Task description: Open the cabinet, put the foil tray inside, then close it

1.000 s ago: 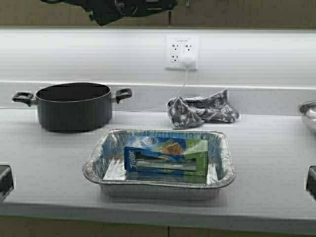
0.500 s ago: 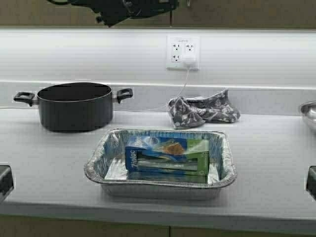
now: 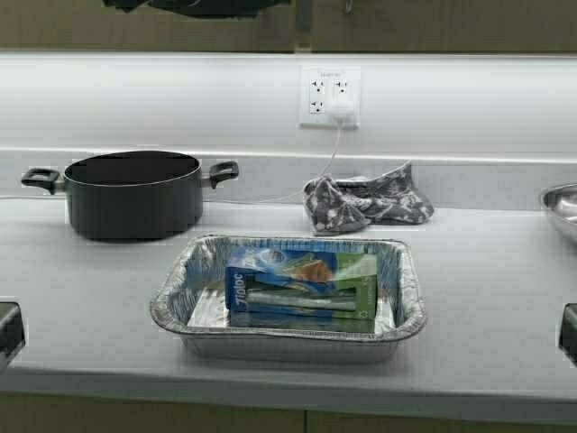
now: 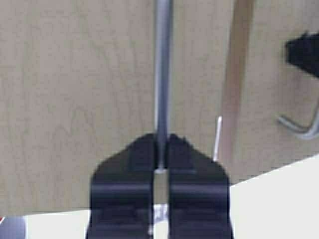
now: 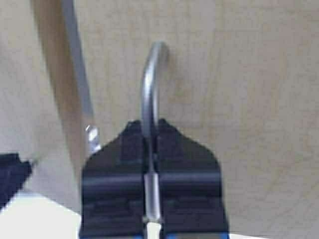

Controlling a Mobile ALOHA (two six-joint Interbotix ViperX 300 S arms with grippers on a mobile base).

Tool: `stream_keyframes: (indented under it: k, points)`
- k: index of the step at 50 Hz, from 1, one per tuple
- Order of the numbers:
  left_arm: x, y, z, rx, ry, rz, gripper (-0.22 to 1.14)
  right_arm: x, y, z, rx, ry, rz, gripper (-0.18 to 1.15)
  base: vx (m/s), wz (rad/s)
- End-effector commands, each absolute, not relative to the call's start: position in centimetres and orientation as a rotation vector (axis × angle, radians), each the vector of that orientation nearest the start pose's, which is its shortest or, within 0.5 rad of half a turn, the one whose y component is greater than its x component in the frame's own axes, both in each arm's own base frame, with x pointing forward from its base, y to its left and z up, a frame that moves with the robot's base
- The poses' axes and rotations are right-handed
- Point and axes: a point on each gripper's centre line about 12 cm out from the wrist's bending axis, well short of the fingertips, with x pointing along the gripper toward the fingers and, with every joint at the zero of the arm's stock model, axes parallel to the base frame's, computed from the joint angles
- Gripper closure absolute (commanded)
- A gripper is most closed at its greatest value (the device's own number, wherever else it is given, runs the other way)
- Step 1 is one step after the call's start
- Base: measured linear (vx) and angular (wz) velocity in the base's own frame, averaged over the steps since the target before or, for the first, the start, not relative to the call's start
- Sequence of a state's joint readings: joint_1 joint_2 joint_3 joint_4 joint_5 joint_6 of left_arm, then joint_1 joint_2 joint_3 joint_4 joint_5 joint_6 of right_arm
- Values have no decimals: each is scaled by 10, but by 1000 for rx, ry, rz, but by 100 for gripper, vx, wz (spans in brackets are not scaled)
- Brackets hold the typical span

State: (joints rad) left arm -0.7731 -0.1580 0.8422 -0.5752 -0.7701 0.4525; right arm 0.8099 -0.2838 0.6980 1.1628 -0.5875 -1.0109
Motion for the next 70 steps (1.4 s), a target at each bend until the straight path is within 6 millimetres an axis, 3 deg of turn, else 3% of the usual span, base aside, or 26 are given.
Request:
stream_keyframes:
  k: [1,12,20,45,49,54,61,63,65,70]
  points:
    - [284,-175,266,8,10,-332,89,278,166,321,38,99,239,91,-4,-2]
    - [274,-127,279,44,54,-301,89,266,126,319,28,129,266,91,-8,-2]
    - [271,-106,291,79,76,-289,89,266,106,318,4,143,255,91,-13,-2]
    - [271,-96,292,81,108,-277,89,269,75,316,-26,195,252,91,-13,-1]
    - [271,-95,292,95,98,-274,86,269,75,319,-38,190,257,86,-8,0]
    - [270,-96,289,115,107,-287,65,263,76,320,-84,193,296,56,-7,1]
    - [265,-98,283,113,165,-314,4,250,64,316,-114,225,316,0,-8,4]
    - [263,-97,280,114,181,-320,-11,246,59,316,-97,232,306,-7,-8,6]
    - [260,-97,278,117,196,-327,-18,242,55,318,-81,235,302,-7,-9,3]
    - [251,-97,270,122,250,-354,-8,224,48,325,-112,243,326,-2,-9,3]
